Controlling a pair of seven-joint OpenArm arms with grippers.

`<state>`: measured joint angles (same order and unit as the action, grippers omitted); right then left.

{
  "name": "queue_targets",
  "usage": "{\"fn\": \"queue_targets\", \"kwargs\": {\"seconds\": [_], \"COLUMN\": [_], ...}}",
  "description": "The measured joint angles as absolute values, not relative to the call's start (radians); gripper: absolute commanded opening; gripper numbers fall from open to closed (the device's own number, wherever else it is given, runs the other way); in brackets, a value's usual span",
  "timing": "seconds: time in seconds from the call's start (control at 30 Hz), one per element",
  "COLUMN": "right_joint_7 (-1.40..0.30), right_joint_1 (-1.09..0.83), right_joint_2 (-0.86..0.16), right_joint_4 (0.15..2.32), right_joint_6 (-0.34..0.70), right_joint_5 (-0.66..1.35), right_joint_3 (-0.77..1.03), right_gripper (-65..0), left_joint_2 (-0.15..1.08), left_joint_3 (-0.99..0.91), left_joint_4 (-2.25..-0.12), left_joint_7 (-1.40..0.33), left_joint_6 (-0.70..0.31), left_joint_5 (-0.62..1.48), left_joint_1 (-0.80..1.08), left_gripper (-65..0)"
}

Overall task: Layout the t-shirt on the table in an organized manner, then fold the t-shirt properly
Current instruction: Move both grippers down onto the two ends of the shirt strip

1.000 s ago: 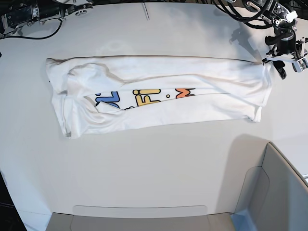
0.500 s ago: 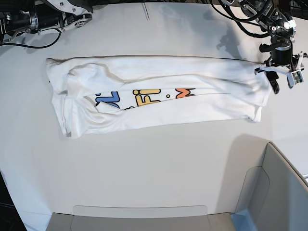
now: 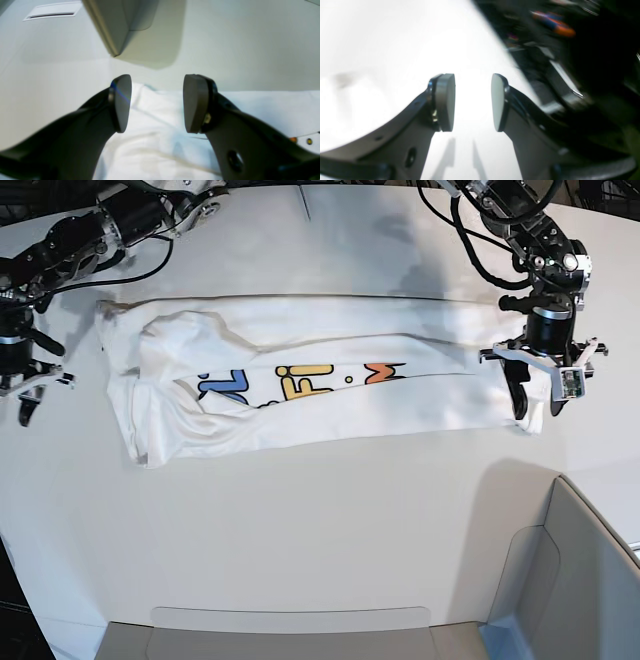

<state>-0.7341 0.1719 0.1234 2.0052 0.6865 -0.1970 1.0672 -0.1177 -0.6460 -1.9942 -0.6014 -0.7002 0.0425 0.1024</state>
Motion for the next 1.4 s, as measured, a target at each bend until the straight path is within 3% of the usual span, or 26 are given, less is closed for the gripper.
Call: {"fn": "queue_targets", "kwargs": {"seconds": [0.1,0.3,0.5,0.6,0.73,0.83,0.93,1.1,1.2,1.4], "right_joint_7": [-0.737,-0.733,-0.735,-0.736,-0.754,-0.862,-0.933,-1.024,-1.051,-1.087], "right_joint_1": [0.115,-0.007,-0.02,-0.02,-0.02,-0.019,-0.009,-0.003,-0.006,-0.021], "right_joint_2": [0.168,0.161,0.158,0.159,0.159,0.158,0.159,0.159,0.152,0.139], "right_joint_4": [2.038,2.04,2.04,2.04,2.04,2.04,2.04,2.04,2.04,2.04], "right_joint_6": [0.686,0.686,0.686,0.686,0.686,0.686,0.686,0.686,0.686,0.686], "right_joint_5": [-0.199,-0.194,-0.194,-0.193,-0.112,-0.062,-0.044,-0.038,-0.04,0.036], "right_joint_3": [0.941,0.621,0.503,0.467,0.455,0.455,0.455,0.461,0.462,0.583], "right_gripper": [-40.7,-40.7,-41.2,-47.9,-63.7,-65.0,-60.2,-40.4,-32.2,-34.6], "left_joint_2": [-0.141,-0.141,-0.141,-0.141,-0.14,-0.14,-0.139,-0.139,-0.139,-0.139], "left_joint_3": [-0.604,-0.509,-0.487,-0.484,-0.484,-0.484,-0.484,-0.485,-0.485,-0.484], "left_joint_4": [-1.994,-1.996,-1.997,-1.997,-1.997,-1.997,-1.998,-1.998,-1.998,-2.001], "left_joint_7": [-0.606,-0.603,-0.601,-0.601,-0.602,-0.602,-0.601,-0.601,-0.598,-0.595], "left_joint_6": [-0.7,-0.701,-0.7,-0.701,-0.7,-0.7,-0.7,-0.7,-0.7,-0.697], "left_joint_5": [0.041,0.042,0.042,0.042,0.042,0.042,0.043,0.042,0.043,0.04], "left_joint_1": [0.104,0.103,0.103,0.104,0.103,0.105,0.129,0.141,0.165,0.201], "left_gripper": [-33.2,-33.2,-33.2,-33.2,-33.2,-33.2,-33.2,-33.2,-33.2,-33.2]}}
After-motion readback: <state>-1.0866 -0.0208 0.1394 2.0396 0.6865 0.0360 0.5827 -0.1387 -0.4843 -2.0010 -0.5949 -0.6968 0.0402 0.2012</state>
